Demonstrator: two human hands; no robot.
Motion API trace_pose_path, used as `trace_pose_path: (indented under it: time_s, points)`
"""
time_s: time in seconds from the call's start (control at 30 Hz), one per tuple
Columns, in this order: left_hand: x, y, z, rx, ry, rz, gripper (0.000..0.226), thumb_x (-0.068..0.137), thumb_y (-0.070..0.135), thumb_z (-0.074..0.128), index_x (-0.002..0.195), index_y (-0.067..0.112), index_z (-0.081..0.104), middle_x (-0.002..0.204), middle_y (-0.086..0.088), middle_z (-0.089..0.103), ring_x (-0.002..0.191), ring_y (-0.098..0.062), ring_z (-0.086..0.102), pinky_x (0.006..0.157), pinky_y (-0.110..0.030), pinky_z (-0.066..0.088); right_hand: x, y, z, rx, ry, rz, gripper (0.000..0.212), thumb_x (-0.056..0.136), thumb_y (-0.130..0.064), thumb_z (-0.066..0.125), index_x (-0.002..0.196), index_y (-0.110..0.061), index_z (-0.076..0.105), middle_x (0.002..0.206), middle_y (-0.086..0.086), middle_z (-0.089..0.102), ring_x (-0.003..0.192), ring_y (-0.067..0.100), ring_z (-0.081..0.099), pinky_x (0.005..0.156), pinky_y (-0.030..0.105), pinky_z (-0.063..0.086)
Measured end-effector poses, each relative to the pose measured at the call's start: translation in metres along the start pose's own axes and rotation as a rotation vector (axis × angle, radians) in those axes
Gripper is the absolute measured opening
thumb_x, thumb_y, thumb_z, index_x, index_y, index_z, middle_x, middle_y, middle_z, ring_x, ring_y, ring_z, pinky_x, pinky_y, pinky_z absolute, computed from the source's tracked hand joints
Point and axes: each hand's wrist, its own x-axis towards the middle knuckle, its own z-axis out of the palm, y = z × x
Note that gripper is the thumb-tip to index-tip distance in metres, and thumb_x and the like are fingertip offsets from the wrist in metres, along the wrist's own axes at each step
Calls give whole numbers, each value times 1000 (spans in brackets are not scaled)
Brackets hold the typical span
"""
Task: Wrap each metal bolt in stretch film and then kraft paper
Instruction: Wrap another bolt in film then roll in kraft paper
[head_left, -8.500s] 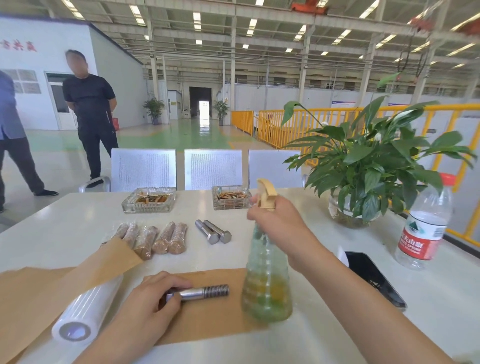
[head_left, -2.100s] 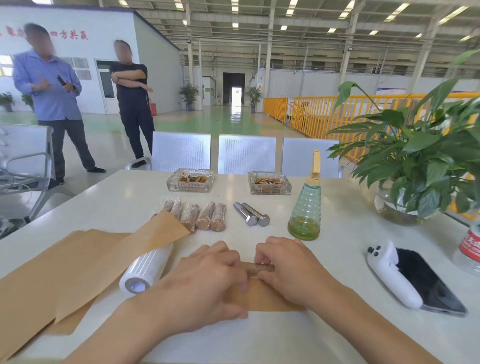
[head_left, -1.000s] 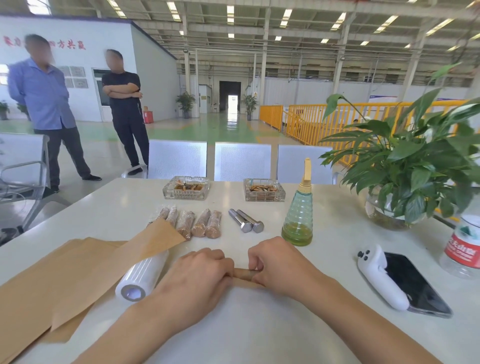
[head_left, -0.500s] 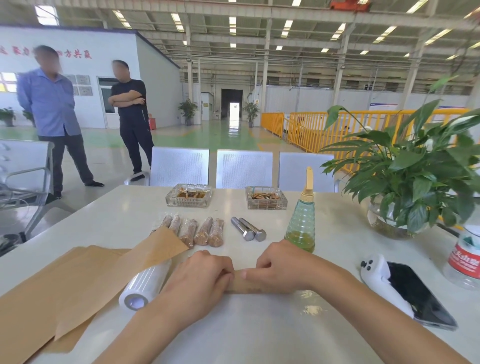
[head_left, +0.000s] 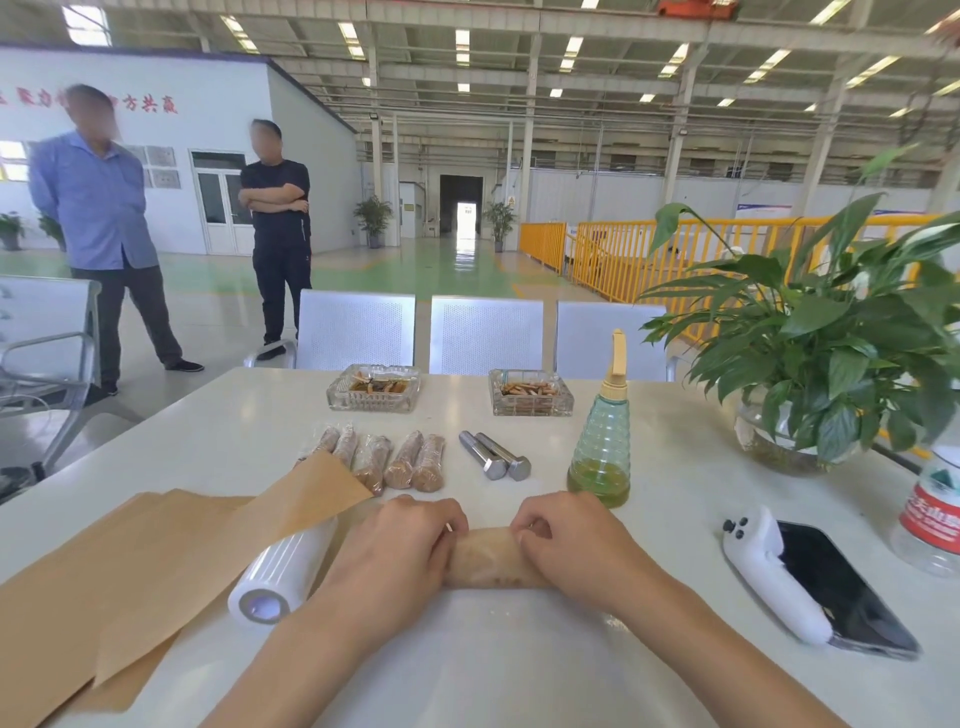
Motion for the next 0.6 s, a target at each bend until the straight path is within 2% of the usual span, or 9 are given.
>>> trace_pose_path:
  time_s: [0.17,0.27,0.4,0.53,0.6]
  points:
    - [4,0,-3,-37,-17,16,21,97,26,54,113,39,57,90,16,68,94,-9,59,77,-32,49,-9,5,16,57,142,-2,15,90,-29,57,100,-37,64,79,-12,66,82,8,60,73,29,50]
    - [6,-4,-5,-28,-24,38,16,95,25,57,105,38,61,94,16,61,95,-10,59,80,-33,50,-14,8,27,82,219,-22,18,89,-28,56,103,-39,59,84,-14,61,87,6,55,79,29,49]
    - [4,-11,-7,30,-58,49,28,95,21,49,105,39,67,97,15,60,99,-11,59,82,-31,48,-16,15,36,42,357,-148,17,88,-22,63,93,-38,61,105,-23,52,106,1,43,92,27,36]
    - [2,-14,-5,64,-44,44,38,88,15,47,102,41,70,95,16,63,100,-10,58,90,-33,44,-16,15,39,-24,411,-217,23,85,-12,66,77,-33,69,92,-23,58,101,3,42,87,26,31]
    - [2,-14,-3,56,-25,8,41,82,12,48,98,41,71,88,17,61,96,-9,57,84,-30,41,-17,14,39,-41,430,-226,23,85,-11,67,76,-32,71,91,-22,58,99,4,42,86,26,30]
